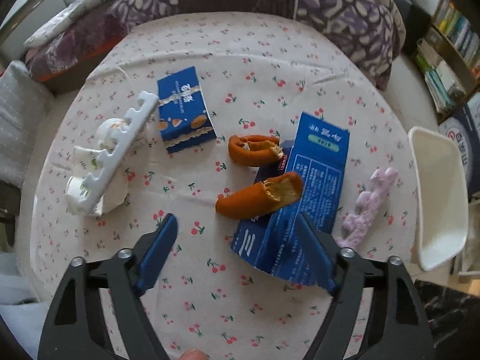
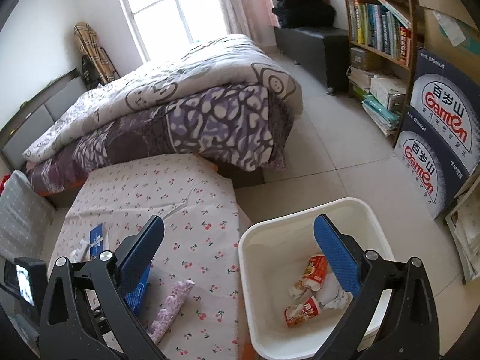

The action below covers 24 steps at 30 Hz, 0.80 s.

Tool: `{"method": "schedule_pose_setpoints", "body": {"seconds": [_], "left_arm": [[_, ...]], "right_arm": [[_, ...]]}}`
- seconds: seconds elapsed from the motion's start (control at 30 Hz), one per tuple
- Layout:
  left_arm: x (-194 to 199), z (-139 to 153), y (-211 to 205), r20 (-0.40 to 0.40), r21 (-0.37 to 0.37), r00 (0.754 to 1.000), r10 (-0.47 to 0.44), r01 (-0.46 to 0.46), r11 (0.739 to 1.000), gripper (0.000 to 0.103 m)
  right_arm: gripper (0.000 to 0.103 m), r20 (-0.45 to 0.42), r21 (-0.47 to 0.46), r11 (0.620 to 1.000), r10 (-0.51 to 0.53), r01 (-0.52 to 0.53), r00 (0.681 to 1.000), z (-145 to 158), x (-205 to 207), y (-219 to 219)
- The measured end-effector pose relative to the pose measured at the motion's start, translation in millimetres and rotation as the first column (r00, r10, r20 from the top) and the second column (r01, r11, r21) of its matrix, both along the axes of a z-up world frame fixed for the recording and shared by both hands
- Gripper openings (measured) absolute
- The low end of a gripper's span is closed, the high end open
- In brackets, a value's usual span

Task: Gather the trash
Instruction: 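Grasp the orange peel on the table with the left tool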

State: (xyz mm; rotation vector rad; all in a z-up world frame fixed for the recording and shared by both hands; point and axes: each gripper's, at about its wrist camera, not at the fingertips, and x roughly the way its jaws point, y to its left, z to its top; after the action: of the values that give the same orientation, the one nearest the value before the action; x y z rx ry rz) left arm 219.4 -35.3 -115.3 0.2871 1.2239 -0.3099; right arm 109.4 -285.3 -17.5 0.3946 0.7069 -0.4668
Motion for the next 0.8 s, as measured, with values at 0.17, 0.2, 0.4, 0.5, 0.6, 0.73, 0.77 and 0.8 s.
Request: {"method": "schedule_pose_setpoints", "body": {"seconds": [0.17,0.2,0.4,0.5,0.6,0.73,0.77,0.8], "left_arm": [[14.1,-14.5,2.2,-0.018,-0.067,0.999,-0.028,0.027,0.997,0.067],[17.1,-16.4,2.4,-0.021,-0.094,0.999,-0.037,0.035,0.995,0.066],[21.3,-28.2,1.3,-0.066,-0.221,0.994,-0.089,0.072,0.973,0.051],[16.8,-25.4,2.9,-0.074,-0.272,0.993,-0.096,0.073,0.960,0.028],[12.0,-17.6,7.8,-0.057,-0.276,0.995,-0.078,0.059,0.959,0.001],[6.9,-14.6,12.0,-0.039,-0.246,0.996,-0.078,0.066,0.967,0.001],[6.2,-13.6,12.4,-0.036,-0.237,0.996,-0.085,0.074,0.969,0.001],[5.1,-11.1,12.1,-0.024,-0.224,0.996,-0.090,0.082,0.971,0.002]], "right_arm": [[0.096,-0.024,-0.014,1.000,0.024,-0.024,0.999,-5.2,8.7,9.2],[0.096,-0.031,-0.016,1.000,0.027,-0.027,0.999,-6.7,10.6,10.5],[0.096,-0.057,-0.011,0.999,0.039,-0.040,0.998,-13.3,20.2,16.9],[0.096,-0.071,0.026,0.998,0.057,-0.055,0.996,-18.9,26.0,21.9],[0.096,-0.086,0.079,0.994,0.077,-0.070,0.993,-26.5,31.7,29.3],[0.096,-0.100,0.105,0.991,0.095,-0.085,0.990,-33.5,36.7,42.2],[0.096,-0.100,0.105,0.990,0.100,-0.090,0.990,-33.8,36.4,45.3],[0.096,-0.099,0.104,0.990,0.103,-0.092,0.990,-33.5,35.7,46.5]]}}
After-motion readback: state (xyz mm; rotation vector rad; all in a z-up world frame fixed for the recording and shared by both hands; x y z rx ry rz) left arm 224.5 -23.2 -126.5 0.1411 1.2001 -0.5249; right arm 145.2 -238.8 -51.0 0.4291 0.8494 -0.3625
